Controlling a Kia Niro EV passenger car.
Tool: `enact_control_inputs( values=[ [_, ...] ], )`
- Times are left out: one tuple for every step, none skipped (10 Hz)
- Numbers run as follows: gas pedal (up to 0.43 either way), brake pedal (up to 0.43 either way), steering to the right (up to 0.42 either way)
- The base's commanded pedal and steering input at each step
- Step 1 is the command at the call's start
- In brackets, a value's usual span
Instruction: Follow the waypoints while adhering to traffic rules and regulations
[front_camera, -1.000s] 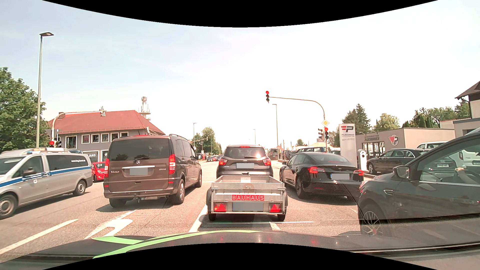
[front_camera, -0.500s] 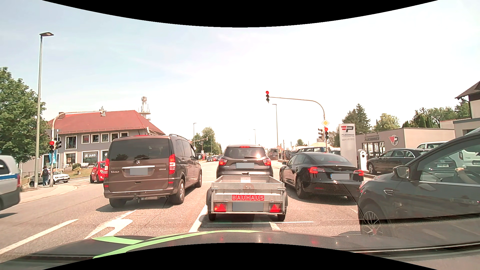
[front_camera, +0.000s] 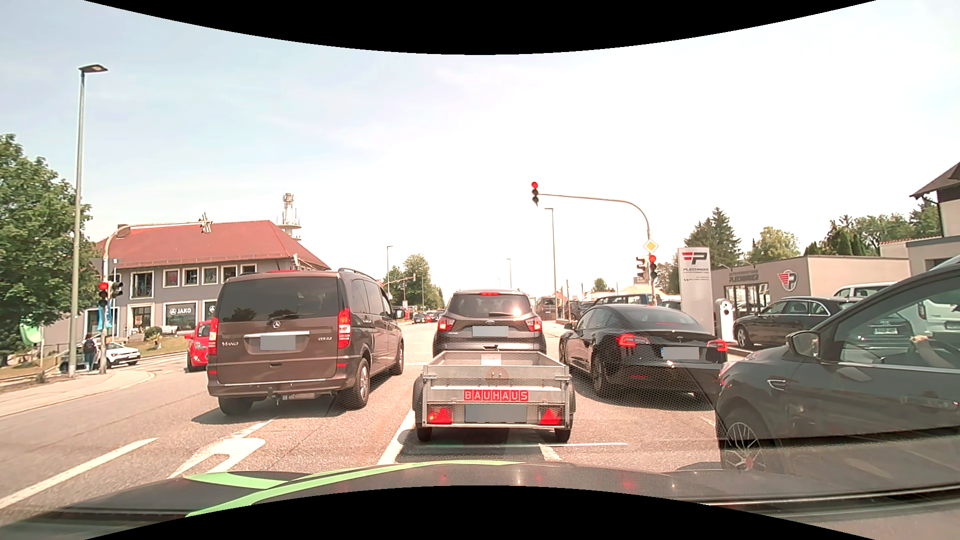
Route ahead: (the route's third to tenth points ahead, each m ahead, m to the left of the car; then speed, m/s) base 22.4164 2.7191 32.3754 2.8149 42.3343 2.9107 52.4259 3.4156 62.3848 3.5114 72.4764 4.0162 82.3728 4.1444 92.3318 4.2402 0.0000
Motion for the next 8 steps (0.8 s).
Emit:
enact_control_inputs(
  values=[
    [0.0, 0.256, 0.004],
    [0.0, 0.25, 0.005],
    [0.0, 0.256, 0.004],
    [0.0, 0.256, 0.005],
    [0.0, 0.256, 0.005],
    [0.0, 0.25, 0.004],
    [0.0, 0.256, 0.005],
    [0.0, 0.256, 0.005]
  ],
)
